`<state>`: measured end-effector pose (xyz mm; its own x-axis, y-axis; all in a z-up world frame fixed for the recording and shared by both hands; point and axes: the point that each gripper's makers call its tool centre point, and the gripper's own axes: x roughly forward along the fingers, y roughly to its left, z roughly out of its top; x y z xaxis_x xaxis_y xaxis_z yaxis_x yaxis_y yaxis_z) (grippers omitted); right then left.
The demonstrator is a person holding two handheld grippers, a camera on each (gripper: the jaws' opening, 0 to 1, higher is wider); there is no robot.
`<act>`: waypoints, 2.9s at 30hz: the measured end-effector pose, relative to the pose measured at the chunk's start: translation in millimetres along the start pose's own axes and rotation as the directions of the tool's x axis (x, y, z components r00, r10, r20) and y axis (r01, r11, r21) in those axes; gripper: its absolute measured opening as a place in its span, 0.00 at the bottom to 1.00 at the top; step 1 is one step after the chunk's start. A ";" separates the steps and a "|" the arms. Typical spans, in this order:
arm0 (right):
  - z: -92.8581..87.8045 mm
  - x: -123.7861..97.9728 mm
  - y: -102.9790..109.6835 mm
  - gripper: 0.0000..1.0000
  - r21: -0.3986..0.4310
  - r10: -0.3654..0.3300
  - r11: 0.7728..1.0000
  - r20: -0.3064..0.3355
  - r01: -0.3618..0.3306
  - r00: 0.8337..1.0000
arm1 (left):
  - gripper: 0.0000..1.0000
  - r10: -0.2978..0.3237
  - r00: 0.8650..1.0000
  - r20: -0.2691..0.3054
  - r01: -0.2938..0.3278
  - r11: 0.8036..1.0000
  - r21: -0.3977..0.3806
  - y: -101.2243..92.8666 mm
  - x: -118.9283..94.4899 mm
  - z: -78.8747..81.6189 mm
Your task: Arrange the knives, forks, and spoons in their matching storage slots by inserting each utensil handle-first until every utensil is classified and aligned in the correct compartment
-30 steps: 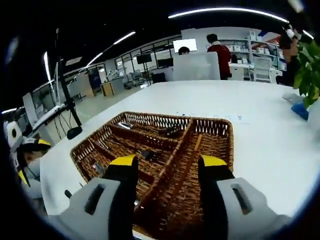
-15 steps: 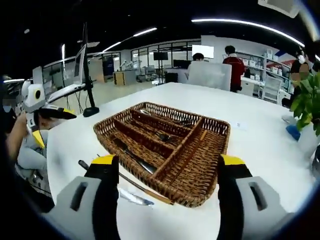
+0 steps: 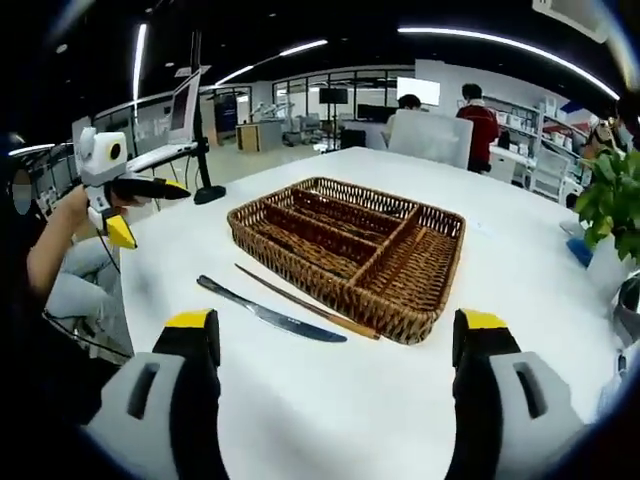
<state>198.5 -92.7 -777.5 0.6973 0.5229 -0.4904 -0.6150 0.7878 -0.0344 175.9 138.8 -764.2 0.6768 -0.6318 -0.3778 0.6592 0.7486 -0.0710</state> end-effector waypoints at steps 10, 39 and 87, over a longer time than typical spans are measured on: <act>-7.0 -25.4 10.7 1.00 0.017 -0.006 1.000 0.008 0.005 1.000 | 0.99 -0.022 0.999 -0.050 0.024 0.999 0.046 -5.4 -7.2 -11.0; -13.7 -17.7 19.6 0.89 -0.083 0.057 0.994 -0.078 -0.064 0.995 | 0.84 -0.141 0.972 -0.188 0.164 0.980 0.111 -28.9 20.8 -26.6; -52.2 94.6 35.2 0.27 -0.524 0.250 0.470 -0.693 -0.710 0.677 | 0.46 -0.249 0.825 -0.507 0.381 0.908 0.174 -50.2 78.2 -50.3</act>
<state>223.6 -32.5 -870.6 0.0629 0.3251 -0.9436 -0.9773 -0.1716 -0.1242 179.2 61.9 -836.6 0.2283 -0.6062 -0.7618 0.9134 0.4043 -0.0480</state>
